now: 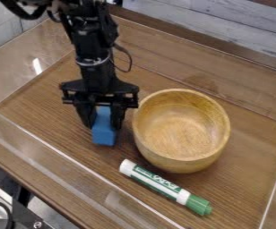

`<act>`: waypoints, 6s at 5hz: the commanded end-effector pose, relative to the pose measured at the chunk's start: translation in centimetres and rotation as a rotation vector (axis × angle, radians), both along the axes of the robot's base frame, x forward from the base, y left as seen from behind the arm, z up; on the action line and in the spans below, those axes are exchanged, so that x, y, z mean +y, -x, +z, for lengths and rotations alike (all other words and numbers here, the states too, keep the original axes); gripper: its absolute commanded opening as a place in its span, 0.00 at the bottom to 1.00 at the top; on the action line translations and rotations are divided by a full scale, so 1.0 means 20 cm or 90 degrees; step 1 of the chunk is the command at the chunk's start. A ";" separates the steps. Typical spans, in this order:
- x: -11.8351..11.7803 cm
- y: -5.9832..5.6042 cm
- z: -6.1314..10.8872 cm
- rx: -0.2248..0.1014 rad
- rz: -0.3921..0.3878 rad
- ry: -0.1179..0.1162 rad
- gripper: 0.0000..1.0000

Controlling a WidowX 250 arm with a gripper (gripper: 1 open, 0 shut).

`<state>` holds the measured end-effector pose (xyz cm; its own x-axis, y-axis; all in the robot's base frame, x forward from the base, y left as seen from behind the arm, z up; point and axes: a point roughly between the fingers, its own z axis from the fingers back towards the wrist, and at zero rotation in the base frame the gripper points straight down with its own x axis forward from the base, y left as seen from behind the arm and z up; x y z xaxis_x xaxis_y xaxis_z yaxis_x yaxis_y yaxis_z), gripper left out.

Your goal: Put the blue block in the brown bowl

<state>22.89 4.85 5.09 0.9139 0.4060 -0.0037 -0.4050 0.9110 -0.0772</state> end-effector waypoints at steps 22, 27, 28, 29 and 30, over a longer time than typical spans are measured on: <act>-0.55 -0.09 0.39 -0.165 -0.263 -0.058 0.00; -0.56 -0.12 0.16 -0.184 -0.285 -0.038 1.00; -0.56 -0.12 0.17 -0.179 -0.280 -0.027 1.00; -0.55 -0.12 0.18 -0.175 -0.277 -0.018 1.00; -0.55 -0.13 0.20 -0.172 -0.275 -0.010 1.00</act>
